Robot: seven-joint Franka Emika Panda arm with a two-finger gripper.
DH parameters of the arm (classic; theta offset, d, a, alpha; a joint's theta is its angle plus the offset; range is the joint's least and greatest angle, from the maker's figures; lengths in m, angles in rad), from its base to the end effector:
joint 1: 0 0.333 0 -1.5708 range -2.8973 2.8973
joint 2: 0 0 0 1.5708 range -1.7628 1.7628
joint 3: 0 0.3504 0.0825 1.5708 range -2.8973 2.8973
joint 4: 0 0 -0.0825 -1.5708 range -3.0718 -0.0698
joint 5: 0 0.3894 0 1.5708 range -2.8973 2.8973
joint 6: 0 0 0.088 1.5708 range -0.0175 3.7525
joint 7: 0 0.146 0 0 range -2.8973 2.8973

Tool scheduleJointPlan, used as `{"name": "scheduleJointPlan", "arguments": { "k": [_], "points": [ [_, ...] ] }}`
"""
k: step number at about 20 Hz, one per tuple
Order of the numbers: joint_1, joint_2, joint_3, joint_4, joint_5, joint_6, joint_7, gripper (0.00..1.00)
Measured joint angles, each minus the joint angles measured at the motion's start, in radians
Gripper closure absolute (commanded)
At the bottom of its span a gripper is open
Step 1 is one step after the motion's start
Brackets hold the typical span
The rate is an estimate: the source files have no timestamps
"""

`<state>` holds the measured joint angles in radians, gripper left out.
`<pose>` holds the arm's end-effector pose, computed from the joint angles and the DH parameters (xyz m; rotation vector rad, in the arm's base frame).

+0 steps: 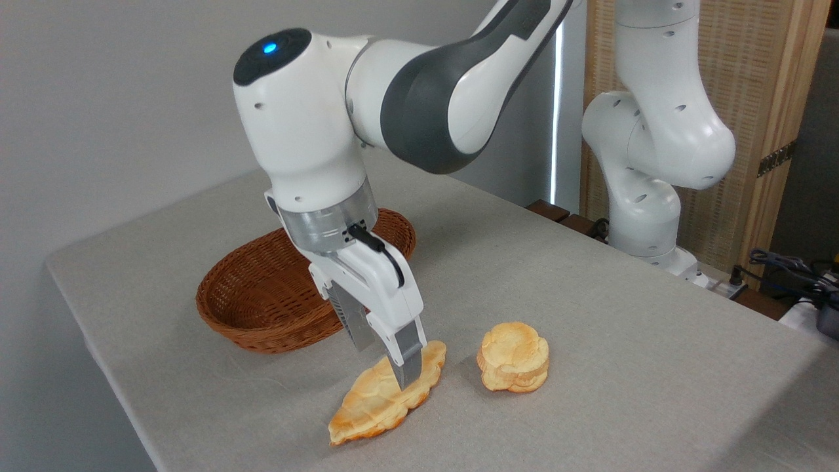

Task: Put bread into the basket
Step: 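Close the gripper on the middle of the elongated bread roll, then lift the bread roll and carry it over the wicker basket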

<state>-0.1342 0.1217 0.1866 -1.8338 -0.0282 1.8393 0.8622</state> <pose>0.5861 0.0241 0.4471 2.8397 -1.2020 -0.1550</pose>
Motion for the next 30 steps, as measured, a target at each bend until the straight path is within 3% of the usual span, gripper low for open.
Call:
{"name": "scheduleJointPlan", "arguments": {
  "k": [15, 19, 30],
  "points": [
    [-0.001, 0.075, 0.0, -0.001, 0.0, 0.029, 0.0, 0.01],
    [-0.001, 0.076, 0.0, -0.001, 0.0, 0.029, 0.0, 0.5],
    [-0.003, 0.076, 0.0, -0.001, 0.0, 0.029, 0.001, 0.49]
  ]
}}
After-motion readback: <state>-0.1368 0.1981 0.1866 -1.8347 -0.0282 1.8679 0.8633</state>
